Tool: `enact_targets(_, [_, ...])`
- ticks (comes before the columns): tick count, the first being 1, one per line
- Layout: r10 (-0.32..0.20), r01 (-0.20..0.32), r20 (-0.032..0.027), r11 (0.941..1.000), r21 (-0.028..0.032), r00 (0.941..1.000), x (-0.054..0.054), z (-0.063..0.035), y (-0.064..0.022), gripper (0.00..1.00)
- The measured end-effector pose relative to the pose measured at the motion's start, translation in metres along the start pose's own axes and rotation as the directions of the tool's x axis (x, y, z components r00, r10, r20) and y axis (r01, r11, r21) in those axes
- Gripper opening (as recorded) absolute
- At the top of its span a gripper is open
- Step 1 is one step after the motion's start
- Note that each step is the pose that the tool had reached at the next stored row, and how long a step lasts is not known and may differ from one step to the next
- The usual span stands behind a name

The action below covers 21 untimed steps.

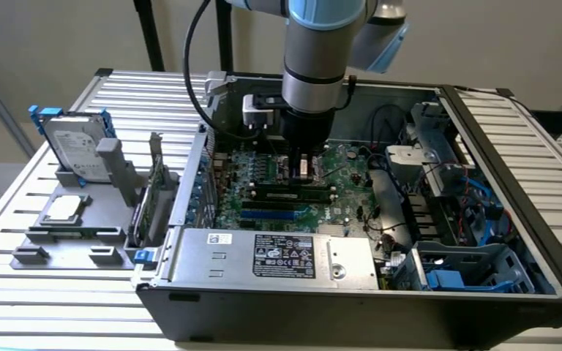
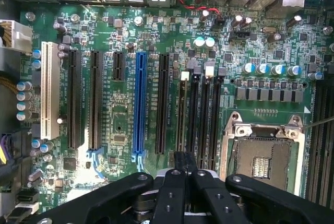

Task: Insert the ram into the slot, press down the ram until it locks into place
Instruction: 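Press down the ram until it locks into place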

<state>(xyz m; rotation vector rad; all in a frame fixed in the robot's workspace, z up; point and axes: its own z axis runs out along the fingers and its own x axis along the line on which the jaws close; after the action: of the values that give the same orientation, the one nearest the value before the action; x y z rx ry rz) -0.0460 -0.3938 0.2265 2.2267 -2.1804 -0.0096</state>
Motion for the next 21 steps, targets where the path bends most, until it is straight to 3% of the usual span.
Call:
enact_targets(4, [0.0, 0.0, 0.0032, 1.0, -0.0004, 1.0, 0.0, -0.0023, -0.0001, 0.1])
enact_targets(8, [0.0, 0.0, 0.0012, 1.0, -0.0057, 1.0, 0.0, -0.0148, 0.0003, 0.1])
enact_targets(15, [0.0, 0.0, 0.0011, 1.0, -0.0096, 1.0, 0.0, -0.0344, 0.0007, 0.1])
enact_targets(21, [0.0, 0.0, 0.0012, 1.0, -0.0095, 1.0, 0.0, -0.0347, 0.0007, 0.1])
